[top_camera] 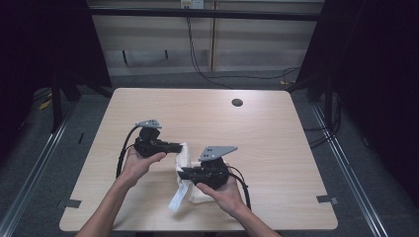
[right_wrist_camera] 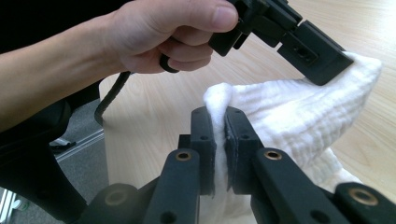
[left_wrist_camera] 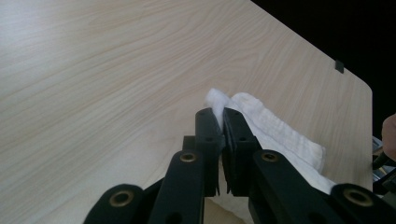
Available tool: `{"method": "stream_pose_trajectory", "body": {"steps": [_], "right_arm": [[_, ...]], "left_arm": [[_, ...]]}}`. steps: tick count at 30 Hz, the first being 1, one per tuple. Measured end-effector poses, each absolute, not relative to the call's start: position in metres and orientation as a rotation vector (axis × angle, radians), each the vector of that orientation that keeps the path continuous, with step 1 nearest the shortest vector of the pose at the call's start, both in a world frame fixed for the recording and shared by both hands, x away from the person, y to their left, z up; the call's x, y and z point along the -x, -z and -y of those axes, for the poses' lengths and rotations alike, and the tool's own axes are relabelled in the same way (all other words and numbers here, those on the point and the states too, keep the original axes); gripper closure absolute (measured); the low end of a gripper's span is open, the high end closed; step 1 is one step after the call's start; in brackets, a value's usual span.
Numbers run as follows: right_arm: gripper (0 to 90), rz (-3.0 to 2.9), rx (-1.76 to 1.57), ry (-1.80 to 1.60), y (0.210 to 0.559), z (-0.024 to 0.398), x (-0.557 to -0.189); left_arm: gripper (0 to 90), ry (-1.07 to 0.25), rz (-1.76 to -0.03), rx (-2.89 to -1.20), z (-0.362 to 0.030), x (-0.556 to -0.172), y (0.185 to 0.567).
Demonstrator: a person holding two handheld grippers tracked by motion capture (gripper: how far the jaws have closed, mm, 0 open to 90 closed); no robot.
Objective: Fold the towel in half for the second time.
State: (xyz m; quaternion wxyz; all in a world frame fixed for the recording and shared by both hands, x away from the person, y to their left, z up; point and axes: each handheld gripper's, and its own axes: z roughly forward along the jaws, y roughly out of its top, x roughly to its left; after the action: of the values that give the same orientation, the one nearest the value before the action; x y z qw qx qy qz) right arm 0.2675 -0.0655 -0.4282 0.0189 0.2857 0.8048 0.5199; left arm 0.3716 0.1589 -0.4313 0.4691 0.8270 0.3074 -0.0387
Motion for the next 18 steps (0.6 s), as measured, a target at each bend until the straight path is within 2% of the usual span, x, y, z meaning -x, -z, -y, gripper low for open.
{"method": "stream_pose_trajectory", "body": {"steps": [18], "right_arm": [[83.8, -2.444, -0.940, -1.580, 0.440, 0.093, -0.254]], "left_arm": [[86.1, 0.099, -0.736, -2.055, -0.127, -0.369, 0.434]]}}
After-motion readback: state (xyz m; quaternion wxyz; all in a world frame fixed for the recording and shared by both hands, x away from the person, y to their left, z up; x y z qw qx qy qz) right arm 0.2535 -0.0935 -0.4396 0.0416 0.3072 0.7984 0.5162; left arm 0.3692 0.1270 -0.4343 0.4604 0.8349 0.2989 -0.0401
